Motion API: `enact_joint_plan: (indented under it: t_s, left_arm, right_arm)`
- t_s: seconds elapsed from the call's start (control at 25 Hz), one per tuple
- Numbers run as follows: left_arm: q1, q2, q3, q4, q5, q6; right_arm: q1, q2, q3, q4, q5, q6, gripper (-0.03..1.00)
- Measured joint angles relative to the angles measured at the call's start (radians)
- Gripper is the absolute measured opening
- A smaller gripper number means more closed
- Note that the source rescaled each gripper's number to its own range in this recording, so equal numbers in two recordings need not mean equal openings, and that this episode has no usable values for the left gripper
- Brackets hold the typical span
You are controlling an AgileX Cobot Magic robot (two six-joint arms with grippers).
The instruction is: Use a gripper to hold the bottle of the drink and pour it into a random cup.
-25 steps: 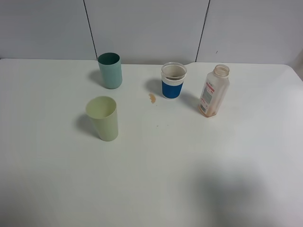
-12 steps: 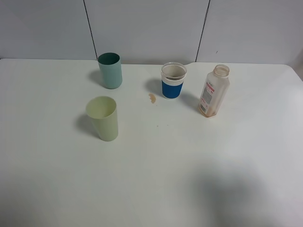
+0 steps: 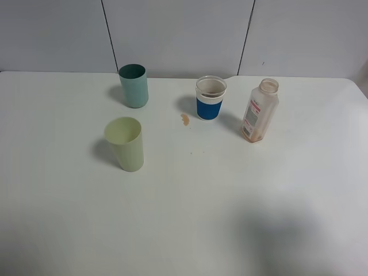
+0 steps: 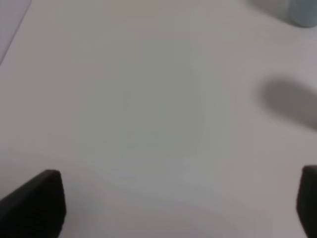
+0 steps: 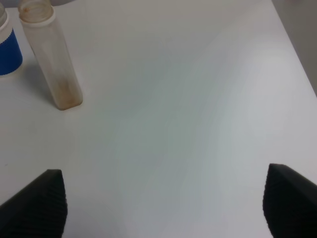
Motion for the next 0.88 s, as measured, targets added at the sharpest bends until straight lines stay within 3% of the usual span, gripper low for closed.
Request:
enact_joint_plan:
  t_s: [0.88]
  left_arm:
    - [0.000, 0.000, 0.000, 0.000, 0.000, 0.000]
  right_arm:
    - [0.000, 0.000, 0.000, 0.000, 0.000, 0.002, 0.77]
